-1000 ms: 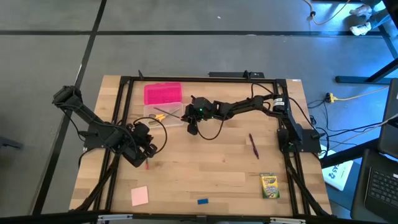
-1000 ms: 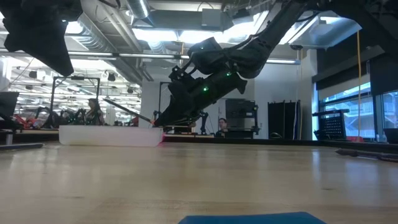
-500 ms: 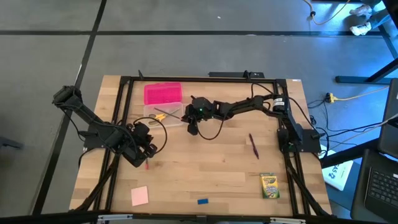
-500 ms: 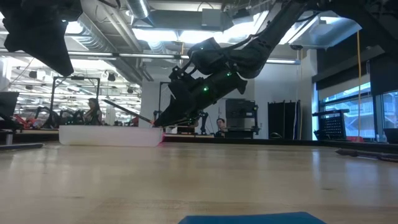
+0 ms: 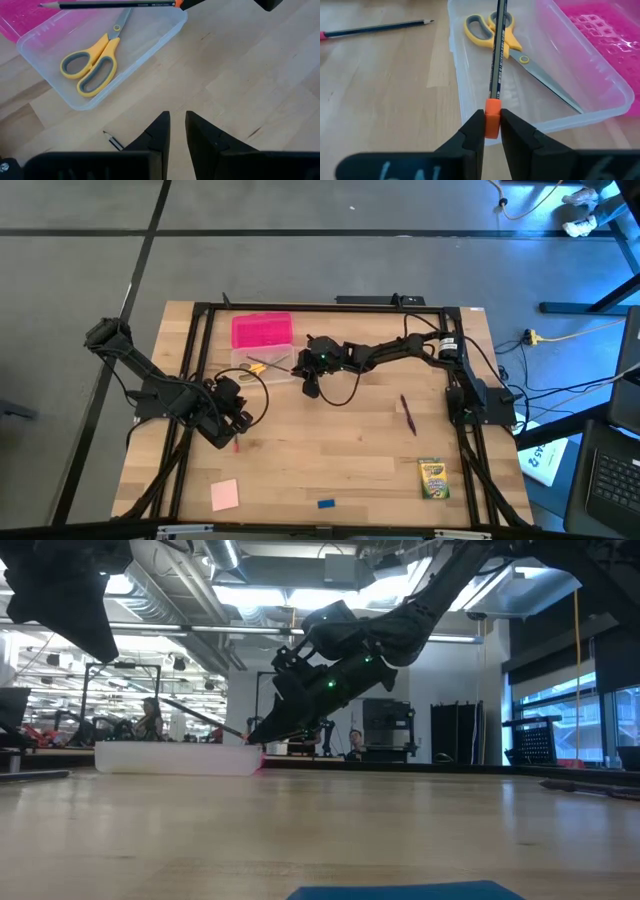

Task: Pack school essentials
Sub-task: Put the top black pencil into the pink supply box

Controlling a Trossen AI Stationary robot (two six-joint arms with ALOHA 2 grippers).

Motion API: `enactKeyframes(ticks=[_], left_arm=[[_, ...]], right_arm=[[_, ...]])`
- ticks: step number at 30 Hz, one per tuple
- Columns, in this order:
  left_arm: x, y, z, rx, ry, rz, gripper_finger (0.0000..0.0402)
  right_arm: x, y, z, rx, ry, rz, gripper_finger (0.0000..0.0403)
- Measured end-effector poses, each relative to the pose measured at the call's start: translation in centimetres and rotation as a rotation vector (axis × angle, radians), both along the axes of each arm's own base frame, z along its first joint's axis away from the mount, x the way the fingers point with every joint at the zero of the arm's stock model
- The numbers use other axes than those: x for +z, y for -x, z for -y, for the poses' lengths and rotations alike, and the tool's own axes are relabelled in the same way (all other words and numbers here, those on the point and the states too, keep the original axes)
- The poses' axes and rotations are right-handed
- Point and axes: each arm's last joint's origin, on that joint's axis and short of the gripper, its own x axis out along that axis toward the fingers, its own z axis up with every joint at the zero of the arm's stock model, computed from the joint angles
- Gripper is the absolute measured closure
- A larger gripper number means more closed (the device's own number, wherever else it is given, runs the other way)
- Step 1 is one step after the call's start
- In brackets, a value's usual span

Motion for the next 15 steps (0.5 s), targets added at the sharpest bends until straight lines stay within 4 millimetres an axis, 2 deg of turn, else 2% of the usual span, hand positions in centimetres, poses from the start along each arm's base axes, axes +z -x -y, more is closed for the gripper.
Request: enactKeyframes(ticks=[7,15], left_arm=[[0.0,0.0,0.0,0.0,0.0,0.0,0.0347],[0.0,0.0,-0.01,0.0,0.0,0.0,0.0347]], right_arm=[[0.0,0.0,-0.02,0.0,-0.002,0.0,0.0358],[0.0,0.0,-0.02,-0.009,-0.019,0.0,0.0334]])
